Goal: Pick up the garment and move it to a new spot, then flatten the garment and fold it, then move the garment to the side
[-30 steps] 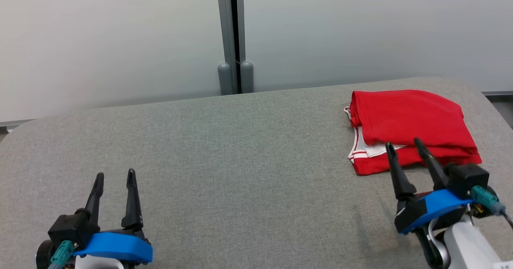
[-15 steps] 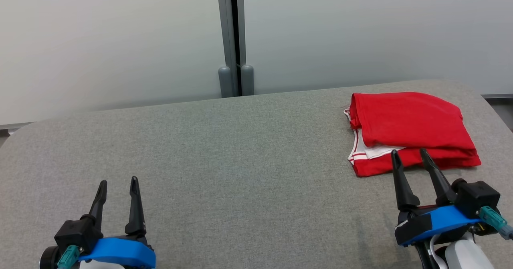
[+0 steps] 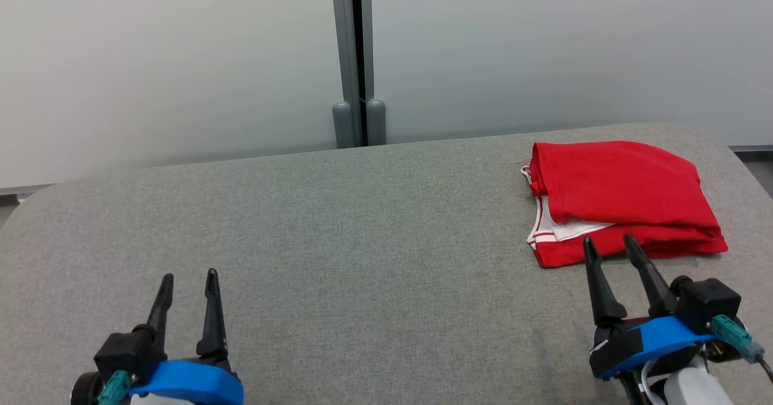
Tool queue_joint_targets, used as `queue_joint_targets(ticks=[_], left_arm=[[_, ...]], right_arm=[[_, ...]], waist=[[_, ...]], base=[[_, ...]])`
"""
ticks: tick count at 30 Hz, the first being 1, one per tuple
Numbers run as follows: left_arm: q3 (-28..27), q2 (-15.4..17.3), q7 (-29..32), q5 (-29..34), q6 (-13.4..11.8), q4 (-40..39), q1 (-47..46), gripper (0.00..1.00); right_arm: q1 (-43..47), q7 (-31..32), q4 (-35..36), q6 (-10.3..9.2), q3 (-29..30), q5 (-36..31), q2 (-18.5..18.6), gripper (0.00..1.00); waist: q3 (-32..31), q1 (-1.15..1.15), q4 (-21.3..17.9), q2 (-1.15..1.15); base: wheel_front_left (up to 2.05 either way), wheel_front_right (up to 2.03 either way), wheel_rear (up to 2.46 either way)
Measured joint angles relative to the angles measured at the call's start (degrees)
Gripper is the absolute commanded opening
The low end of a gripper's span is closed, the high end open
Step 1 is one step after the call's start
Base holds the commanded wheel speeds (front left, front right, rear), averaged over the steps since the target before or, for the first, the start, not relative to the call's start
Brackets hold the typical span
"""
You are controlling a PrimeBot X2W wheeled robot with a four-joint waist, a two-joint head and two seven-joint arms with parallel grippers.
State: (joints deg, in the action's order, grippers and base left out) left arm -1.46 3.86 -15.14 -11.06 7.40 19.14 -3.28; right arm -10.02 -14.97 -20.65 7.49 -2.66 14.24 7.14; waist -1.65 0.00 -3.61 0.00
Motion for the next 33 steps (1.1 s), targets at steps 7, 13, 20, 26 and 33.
queue_joint_targets(ticks=[7, 13, 20, 26, 33], left_arm=[[0.0, -0.8, 1.2, -1.7, 0.0, 3.0, 2.4, 0.0], [-0.5, -0.8, 3.3, -9.3, 0.0, 2.5, 2.4, 0.0], [-0.8, -0.8, 4.9, -16.4, 0.0, 1.6, 2.2, 0.0], [-1.2, -0.8, 6.3, -22.0, 0.0, 1.0, 1.9, 0.0], [-1.5, -0.8, 7.8, -28.1, 0.0, 0.4, 1.6, 0.0]], right_arm=[[2.2, 1.1, -2.8, 0.0, 0.0, 1.6, -0.7, 0.0], [2.2, 3.0, -2.2, 0.0, 0.9, 8.8, -1.0, 0.0], [2.2, 4.8, -1.2, 0.0, 1.6, 15.6, -1.3, 0.0], [2.3, 6.2, -0.5, 0.0, 2.3, 21.0, -1.5, 0.0], [2.4, 7.8, 0.1, 0.0, 3.0, 26.9, -1.9, 0.0]], waist=[[0.0, 0.0, 0.1, 0.0], [0.1, 0.0, 0.3, 0.0], [0.2, 0.0, 0.5, 0.0], [0.3, 0.0, 0.7, 0.0], [0.4, 0.0, 0.9, 0.0]], base=[[0.0, 0.0, 0.0], [0.0, 0.0, 0.0], [0.0, 0.0, 0.0], [0.0, 0.0, 0.0], [0.0, 0.0, 0.0]])
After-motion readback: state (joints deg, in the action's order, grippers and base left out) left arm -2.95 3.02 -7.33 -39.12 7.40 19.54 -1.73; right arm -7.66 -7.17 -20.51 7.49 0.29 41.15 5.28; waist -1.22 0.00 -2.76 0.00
